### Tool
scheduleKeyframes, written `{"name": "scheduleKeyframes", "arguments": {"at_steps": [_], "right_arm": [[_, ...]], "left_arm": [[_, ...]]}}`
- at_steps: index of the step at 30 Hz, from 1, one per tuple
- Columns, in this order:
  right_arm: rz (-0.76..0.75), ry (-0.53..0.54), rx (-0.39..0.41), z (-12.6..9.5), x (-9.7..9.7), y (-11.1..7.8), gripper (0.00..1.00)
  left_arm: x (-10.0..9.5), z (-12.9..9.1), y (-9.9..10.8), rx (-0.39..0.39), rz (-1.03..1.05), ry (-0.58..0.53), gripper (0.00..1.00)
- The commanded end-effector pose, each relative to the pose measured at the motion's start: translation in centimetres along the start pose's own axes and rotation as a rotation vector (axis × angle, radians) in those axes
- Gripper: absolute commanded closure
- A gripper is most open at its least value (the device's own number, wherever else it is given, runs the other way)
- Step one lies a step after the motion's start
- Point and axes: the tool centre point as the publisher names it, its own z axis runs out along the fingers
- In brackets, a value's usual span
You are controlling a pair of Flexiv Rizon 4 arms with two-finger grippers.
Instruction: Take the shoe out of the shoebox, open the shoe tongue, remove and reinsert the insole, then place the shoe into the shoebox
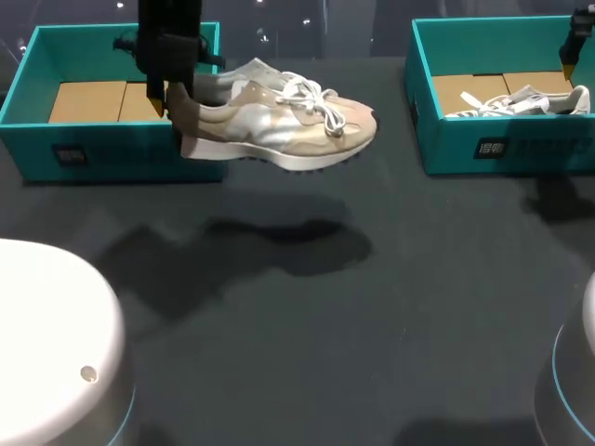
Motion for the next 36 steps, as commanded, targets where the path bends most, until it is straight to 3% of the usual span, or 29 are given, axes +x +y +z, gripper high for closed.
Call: {"name": "scheduleKeyframes", "arguments": {"at_steps": [1, 12, 25, 36], "right_arm": [[0.001, -0.001, 0.000, 0.0, 0.0, 0.0, 0.00], [0.001, -0.001, 0.000, 0.0, 0.0, 0.0, 0.00], [0.001, -0.001, 0.000, 0.0, 0.0, 0.0, 0.00], [0.001, -0.001, 0.000, 0.0, 0.0, 0.0, 0.00]], "left_arm": [[-1.4, 0.7, -2.4, -0.163, 0.006, -0.005, 1.00], [-5.5, 4.0, -6.7, -0.163, 0.040, -0.035, 1.00], [-8.9, 9.3, -9.1, -0.145, 0.096, -0.057, 1.00], [-11.3, 13.3, -9.9, -0.137, 0.126, -0.066, 1.00]]}}
